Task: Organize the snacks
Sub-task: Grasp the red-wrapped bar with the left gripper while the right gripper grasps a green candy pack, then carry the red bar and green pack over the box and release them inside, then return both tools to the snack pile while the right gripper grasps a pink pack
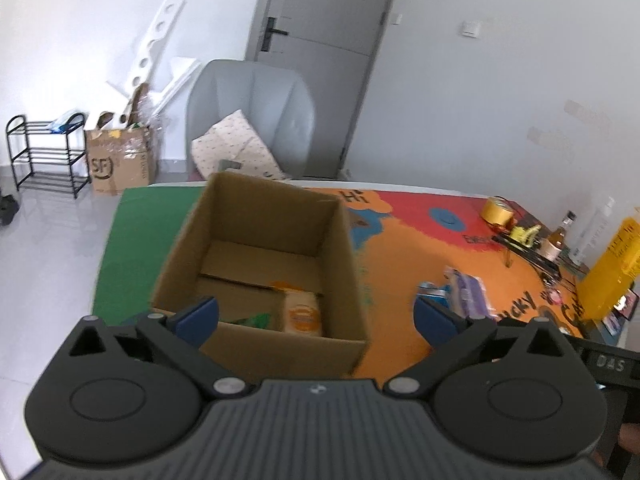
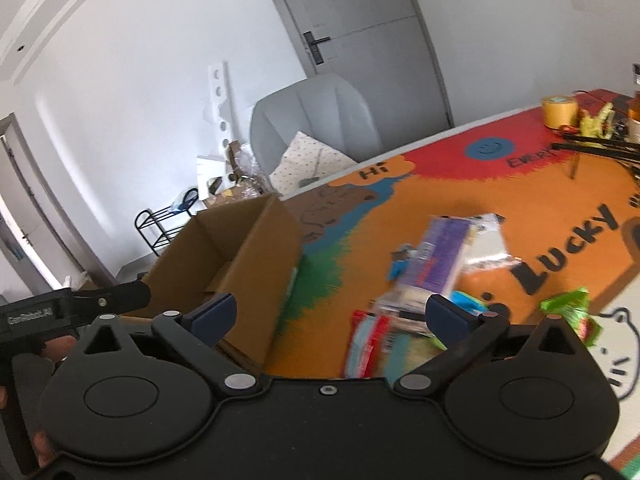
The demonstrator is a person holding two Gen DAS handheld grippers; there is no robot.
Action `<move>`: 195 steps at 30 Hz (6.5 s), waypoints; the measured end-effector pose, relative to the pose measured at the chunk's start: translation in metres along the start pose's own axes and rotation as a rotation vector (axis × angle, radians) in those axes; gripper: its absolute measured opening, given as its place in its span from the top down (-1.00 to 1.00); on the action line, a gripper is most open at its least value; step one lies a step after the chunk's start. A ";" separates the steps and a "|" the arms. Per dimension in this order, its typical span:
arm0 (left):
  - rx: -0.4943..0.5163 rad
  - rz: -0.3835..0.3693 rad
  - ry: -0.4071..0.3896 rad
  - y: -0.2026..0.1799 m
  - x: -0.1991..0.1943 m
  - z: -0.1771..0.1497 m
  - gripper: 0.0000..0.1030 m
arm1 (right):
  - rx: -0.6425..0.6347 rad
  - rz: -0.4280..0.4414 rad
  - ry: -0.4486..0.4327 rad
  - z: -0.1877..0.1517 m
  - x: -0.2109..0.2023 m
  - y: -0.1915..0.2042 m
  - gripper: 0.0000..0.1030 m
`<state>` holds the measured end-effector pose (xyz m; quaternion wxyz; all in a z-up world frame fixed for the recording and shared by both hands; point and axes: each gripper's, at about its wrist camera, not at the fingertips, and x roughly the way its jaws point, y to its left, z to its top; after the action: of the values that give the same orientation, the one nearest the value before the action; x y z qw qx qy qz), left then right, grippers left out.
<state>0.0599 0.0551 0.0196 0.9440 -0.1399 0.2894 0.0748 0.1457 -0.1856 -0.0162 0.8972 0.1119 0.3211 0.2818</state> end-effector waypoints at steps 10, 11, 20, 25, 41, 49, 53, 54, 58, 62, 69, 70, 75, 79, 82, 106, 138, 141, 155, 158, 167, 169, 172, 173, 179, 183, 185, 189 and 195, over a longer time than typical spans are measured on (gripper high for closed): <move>0.004 -0.096 0.030 -0.036 0.010 -0.021 -1.00 | 0.029 -0.092 -0.023 -0.010 -0.022 -0.041 -1.00; 0.006 -0.097 0.036 -0.038 0.012 -0.022 -1.00 | 0.030 -0.096 -0.026 -0.011 -0.024 -0.044 -1.00; 0.054 -0.130 0.076 -0.072 0.026 -0.036 -1.00 | 0.057 -0.119 -0.031 -0.019 -0.031 -0.075 -0.97; 0.082 -0.143 0.081 -0.089 0.038 -0.043 -0.99 | 0.072 -0.139 -0.024 -0.023 -0.029 -0.093 -0.82; 0.139 -0.169 0.140 -0.114 0.082 -0.058 -0.43 | 0.076 -0.204 0.000 -0.023 -0.007 -0.129 -0.48; 0.114 -0.118 0.172 -0.109 0.108 -0.057 -0.09 | 0.072 -0.244 0.025 -0.022 0.008 -0.141 -0.48; 0.110 -0.111 0.190 -0.106 0.119 -0.059 0.00 | 0.070 -0.256 0.036 -0.021 0.015 -0.145 -0.48; 0.109 -0.110 0.195 -0.106 0.121 -0.060 0.03 | 0.069 -0.258 0.038 -0.021 0.017 -0.146 -0.48; 0.108 -0.111 0.214 -0.103 0.128 -0.062 0.17 | 0.050 -0.273 0.047 -0.020 0.026 -0.144 -0.49; 0.110 -0.127 0.213 -0.103 0.129 -0.062 0.52 | 0.014 -0.295 0.066 -0.022 0.036 -0.140 -0.49; 0.114 -0.118 0.201 -0.101 0.121 -0.056 0.63 | -0.023 -0.278 0.085 -0.020 0.036 -0.135 0.46; 0.114 -0.119 0.196 -0.101 0.119 -0.055 0.63 | -0.002 -0.253 0.088 -0.020 0.034 -0.137 0.46; 0.109 -0.121 0.172 -0.100 0.108 -0.051 0.63 | -0.006 -0.241 0.054 -0.019 0.023 -0.128 0.47; 0.104 -0.126 0.148 -0.099 0.098 -0.048 0.63 | -0.019 -0.231 0.033 -0.016 0.014 -0.119 0.47; 0.102 -0.128 0.132 -0.099 0.090 -0.043 0.63 | -0.027 -0.221 0.019 -0.013 0.009 -0.111 0.47; 0.070 -0.108 0.004 -0.076 0.041 -0.012 0.63 | -0.081 -0.167 -0.064 0.009 -0.007 -0.056 0.47; -0.004 -0.019 -0.063 -0.005 0.034 0.024 0.63 | -0.183 -0.032 -0.056 0.032 0.035 0.029 0.47; -0.018 -0.001 -0.063 0.006 0.037 0.028 0.63 | -0.201 -0.012 -0.053 0.034 0.041 0.041 0.47; -0.082 0.062 -0.033 0.054 0.052 0.037 0.45 | -0.273 0.054 -0.014 0.042 0.079 0.096 0.47; -0.092 0.070 -0.027 0.062 0.047 0.035 0.35 | -0.277 0.062 -0.003 0.041 0.088 0.103 0.47; -0.100 0.066 -0.026 0.076 0.032 0.033 0.00 | -0.282 0.096 -0.019 0.040 0.095 0.126 0.44; -0.104 0.074 -0.027 0.078 0.031 0.034 -0.10 | -0.257 0.121 -0.029 0.041 0.093 0.125 0.20; -0.112 0.087 -0.031 0.080 0.029 0.034 -0.35 | -0.249 0.117 -0.048 0.043 0.087 0.121 -0.16; -0.114 0.089 -0.036 0.079 0.029 0.033 -0.47 | -0.245 0.112 -0.047 0.044 0.086 0.119 -0.17; -0.103 0.081 -0.045 0.064 0.027 0.029 -0.70 | -0.205 0.066 -0.041 0.043 0.075 0.098 -0.29; -0.091 0.067 -0.040 0.053 0.026 0.026 -0.79 | -0.184 0.043 -0.046 0.040 0.063 0.084 -0.37; -0.082 0.059 -0.040 0.048 0.026 0.025 -0.81 | -0.176 0.031 -0.049 0.039 0.058 0.077 -0.40; -0.059 0.047 -0.037 0.035 0.024 0.021 -0.85 | -0.160 0.017 -0.055 0.036 0.047 0.064 -0.49; -0.037 0.032 -0.032 0.017 0.022 0.015 -0.90 | -0.122 0.018 -0.066 0.033 0.030 0.046 -0.77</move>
<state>0.0821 0.0776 0.0153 0.9444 -0.1514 0.2751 0.0975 0.1661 -0.1310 0.0115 0.9099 0.0688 0.2726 0.3049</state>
